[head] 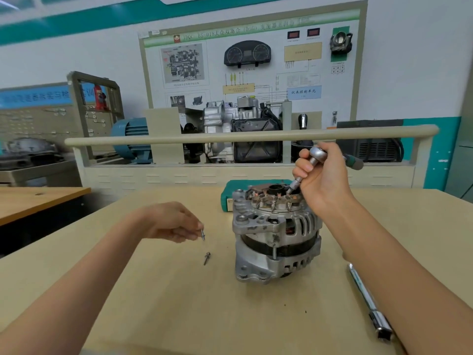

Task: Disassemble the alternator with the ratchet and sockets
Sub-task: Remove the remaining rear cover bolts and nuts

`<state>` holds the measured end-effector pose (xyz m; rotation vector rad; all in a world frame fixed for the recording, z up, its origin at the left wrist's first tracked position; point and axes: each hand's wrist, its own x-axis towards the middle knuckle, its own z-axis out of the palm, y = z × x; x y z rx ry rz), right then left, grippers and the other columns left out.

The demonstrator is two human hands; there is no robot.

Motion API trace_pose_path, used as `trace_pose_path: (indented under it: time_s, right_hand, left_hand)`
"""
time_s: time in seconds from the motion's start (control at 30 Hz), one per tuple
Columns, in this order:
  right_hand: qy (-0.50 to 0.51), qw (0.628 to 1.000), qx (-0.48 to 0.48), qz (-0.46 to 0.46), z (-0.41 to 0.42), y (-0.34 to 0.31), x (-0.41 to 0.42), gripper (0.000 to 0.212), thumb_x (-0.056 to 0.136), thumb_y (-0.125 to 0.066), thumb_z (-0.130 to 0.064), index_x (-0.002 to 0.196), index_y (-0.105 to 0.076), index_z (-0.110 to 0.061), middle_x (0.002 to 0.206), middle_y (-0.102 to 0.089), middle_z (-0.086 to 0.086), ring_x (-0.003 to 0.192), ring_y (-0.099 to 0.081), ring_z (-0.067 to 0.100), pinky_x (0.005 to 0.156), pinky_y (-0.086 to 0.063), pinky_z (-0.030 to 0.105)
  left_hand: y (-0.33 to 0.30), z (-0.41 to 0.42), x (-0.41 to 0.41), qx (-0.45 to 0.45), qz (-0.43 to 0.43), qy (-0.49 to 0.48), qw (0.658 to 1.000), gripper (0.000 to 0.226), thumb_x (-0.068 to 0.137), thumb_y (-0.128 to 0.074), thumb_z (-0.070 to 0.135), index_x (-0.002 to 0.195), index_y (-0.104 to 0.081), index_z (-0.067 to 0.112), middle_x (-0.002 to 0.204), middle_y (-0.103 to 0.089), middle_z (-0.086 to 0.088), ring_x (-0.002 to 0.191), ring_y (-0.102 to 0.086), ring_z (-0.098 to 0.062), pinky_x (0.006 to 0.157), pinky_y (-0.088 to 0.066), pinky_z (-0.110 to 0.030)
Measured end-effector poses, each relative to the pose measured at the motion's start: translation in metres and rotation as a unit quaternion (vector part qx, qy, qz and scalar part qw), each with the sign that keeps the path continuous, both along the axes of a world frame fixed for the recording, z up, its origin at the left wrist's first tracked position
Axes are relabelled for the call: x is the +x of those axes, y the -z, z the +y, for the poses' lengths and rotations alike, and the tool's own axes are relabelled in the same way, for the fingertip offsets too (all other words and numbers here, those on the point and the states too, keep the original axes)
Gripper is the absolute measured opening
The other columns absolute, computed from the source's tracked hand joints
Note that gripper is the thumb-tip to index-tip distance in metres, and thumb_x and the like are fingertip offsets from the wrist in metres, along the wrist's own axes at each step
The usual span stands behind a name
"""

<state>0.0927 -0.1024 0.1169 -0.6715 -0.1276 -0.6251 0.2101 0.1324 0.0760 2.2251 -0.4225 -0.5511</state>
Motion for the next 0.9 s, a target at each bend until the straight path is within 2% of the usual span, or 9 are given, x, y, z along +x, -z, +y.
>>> trace_pose_path:
  time_s: [0.23,0.4,0.7,0.8,0.87,0.9]
  right_hand:
    - [0.003,1.000,0.004,0.002,-0.001,0.001,0.001,0.035,0.096,-0.035,-0.017,0.061,-0.036,-0.014,0.056,-0.046,0.000,0.037,-0.030,0.006,0.039,-0.025,0.017]
    - [0.002,1.000,0.002,0.001,-0.003,0.003,0.002,0.031,0.094,-0.035,-0.016,0.063,-0.036,-0.015,0.056,-0.046,0.000,0.037,-0.030,0.007,0.038,-0.025,0.018]
    - [-0.001,1.000,0.007,-0.003,-0.003,0.003,0.003,0.031,0.095,-0.034,-0.016,0.064,-0.036,-0.015,0.053,-0.046,0.000,0.036,-0.030,0.007,0.036,-0.026,0.018]
    - [-0.003,1.000,0.008,-0.002,-0.003,0.002,0.002,0.032,0.094,-0.034,-0.016,0.062,-0.036,-0.015,0.051,-0.047,0.000,0.035,-0.030,0.007,0.037,-0.026,0.018]
    - [-0.005,1.000,0.005,-0.001,-0.003,0.001,0.002,0.033,0.094,-0.034,-0.016,0.061,-0.036,-0.015,0.050,-0.047,-0.001,0.035,-0.030,0.007,0.036,-0.026,0.017]
    - [-0.007,1.000,0.003,0.000,-0.003,0.001,0.002,0.033,0.094,-0.034,-0.016,0.061,-0.036,-0.015,0.050,-0.047,-0.001,0.035,-0.030,0.007,0.036,-0.026,0.017]
  left_hand:
    - [0.045,-0.003,0.015,0.107,0.043,0.015,0.993,0.012,0.090,-0.061,0.011,0.079,-0.067,0.009,0.060,-0.065,0.003,0.050,-0.058,-0.004,0.051,-0.045,-0.015]
    - [0.049,-0.011,0.020,0.119,0.024,0.002,0.993,0.018,0.090,-0.059,0.011,0.073,-0.065,0.009,0.060,-0.061,0.002,0.049,-0.053,-0.006,0.049,-0.042,-0.015]
    - [0.050,-0.014,0.017,0.084,-0.026,-0.040,0.995,0.020,0.089,-0.060,0.013,0.069,-0.062,0.009,0.061,-0.059,0.000,0.048,-0.050,-0.009,0.046,-0.040,-0.016]
    - [0.043,-0.025,0.012,0.008,-0.156,-0.074,0.985,0.016,0.093,-0.056,0.014,0.080,-0.064,0.008,0.076,-0.063,-0.006,0.066,-0.055,-0.017,0.059,-0.043,-0.022]
    - [0.032,-0.038,0.006,-0.098,-0.250,-0.081,0.960,0.018,0.096,-0.051,0.018,0.102,-0.065,0.008,0.097,-0.066,-0.007,0.090,-0.059,-0.019,0.078,-0.046,-0.028]
    - [0.025,-0.045,-0.001,-0.147,-0.269,-0.070,0.949,0.024,0.098,-0.047,0.021,0.113,-0.063,0.011,0.108,-0.064,-0.003,0.101,-0.057,-0.017,0.085,-0.046,-0.029]
